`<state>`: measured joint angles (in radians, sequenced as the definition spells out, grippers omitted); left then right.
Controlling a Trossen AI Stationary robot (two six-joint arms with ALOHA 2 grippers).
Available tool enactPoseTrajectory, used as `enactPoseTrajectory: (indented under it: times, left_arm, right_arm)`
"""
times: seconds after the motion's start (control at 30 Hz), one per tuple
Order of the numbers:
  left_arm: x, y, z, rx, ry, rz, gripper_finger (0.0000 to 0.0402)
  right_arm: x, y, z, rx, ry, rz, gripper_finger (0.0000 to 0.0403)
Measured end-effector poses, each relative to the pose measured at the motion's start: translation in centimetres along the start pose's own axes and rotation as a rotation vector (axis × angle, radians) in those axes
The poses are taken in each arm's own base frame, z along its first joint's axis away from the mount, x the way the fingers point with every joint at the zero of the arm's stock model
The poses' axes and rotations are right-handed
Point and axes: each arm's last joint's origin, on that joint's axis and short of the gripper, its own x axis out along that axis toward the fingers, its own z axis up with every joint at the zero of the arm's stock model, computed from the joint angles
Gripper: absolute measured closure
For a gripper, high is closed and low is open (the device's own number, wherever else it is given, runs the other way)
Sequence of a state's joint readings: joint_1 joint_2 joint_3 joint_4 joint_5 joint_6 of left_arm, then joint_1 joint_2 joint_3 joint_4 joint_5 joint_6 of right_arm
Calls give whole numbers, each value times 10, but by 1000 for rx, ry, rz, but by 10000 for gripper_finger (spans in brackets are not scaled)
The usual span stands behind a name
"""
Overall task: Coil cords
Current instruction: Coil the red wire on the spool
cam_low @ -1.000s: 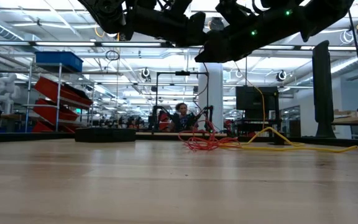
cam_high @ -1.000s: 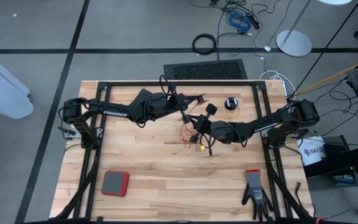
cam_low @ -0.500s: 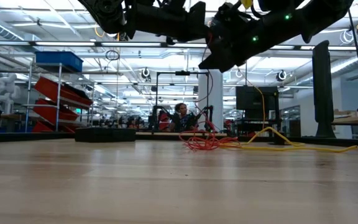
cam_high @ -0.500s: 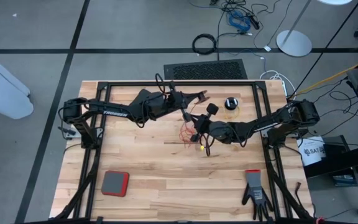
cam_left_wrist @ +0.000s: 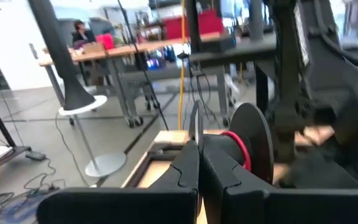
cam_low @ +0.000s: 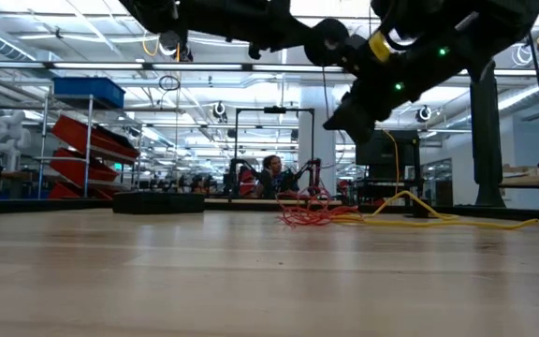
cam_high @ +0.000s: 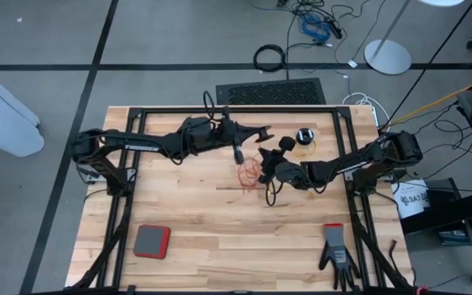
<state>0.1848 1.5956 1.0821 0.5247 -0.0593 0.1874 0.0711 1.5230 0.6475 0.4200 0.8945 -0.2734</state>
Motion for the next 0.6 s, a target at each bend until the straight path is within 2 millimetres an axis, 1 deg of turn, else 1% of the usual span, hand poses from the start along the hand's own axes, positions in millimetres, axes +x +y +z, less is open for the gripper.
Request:
enactPoseTrajectory:
  times: [0.17,0.27,0.5,0.6]
  left_arm:
    - [-10,0,1,42,105,-62,401]
    - [-13,0,-3,64,164,-113,401]
    - [-15,-3,-14,122,264,-175,401]
    - [-13,-3,-20,154,299,-132,401]
  right_arm:
    - [-9,-10,-7,4,4,-23,403]
    - [-16,-21,-7,18,-1,-42,403]
    - [-36,-49,3,106,-34,-35,403]
    - [-42,-56,9,166,-86,17,403]
